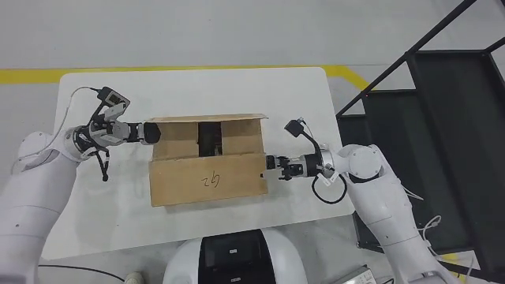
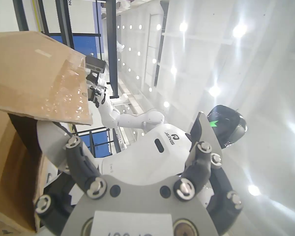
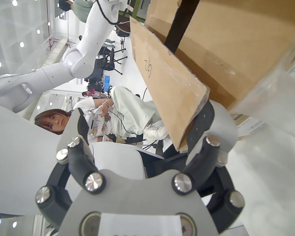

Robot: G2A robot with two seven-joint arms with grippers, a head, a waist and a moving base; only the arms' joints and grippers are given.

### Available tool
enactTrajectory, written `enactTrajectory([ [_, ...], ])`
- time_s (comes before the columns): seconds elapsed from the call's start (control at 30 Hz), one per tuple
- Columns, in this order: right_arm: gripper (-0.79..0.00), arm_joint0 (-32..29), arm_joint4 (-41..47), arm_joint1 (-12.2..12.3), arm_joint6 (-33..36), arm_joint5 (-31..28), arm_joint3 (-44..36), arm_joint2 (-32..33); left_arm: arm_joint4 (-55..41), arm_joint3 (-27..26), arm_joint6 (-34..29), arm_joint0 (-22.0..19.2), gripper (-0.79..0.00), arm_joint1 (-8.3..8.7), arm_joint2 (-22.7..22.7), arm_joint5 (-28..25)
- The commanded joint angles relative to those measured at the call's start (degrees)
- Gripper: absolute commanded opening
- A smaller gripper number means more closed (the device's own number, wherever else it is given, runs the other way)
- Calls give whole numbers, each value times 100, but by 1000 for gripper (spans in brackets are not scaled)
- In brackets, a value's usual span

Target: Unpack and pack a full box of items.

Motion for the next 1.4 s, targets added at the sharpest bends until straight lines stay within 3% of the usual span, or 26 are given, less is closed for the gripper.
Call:
enactTrajectory([
  [0.0, 0, -27, 125, 27, 15, 18, -101, -40, -189, 124, 0, -121, 0, -34, 80, 50],
  [0.27, 0, -241, 766, 252, 217, 219, -725, -282, -515, 799, 20, -724, 0, -214, 259, -90],
  [0.4, 0, -352, 909, 433, 346, 348, -1040, -420, -459, 1190, 382, -1101, 0, -349, 387, -140],
  [0.7, 0, -347, 160, 789, 406, 408, -1190, -1141, 157, 1971, 1413, -1956, 0, -665, 774, -452],
  [1.0, 0, -112, -452, 842, 184, 214, -864, -1680, 1105, 2625, 2043, -2275, 0, -988, 1318, -967],
  [1.37, 0, -101, -1090, 861, -253, 573, -903, -1971, 2229, 3126, 2851, -2448, 0, -1283, 1758, -1677],
])
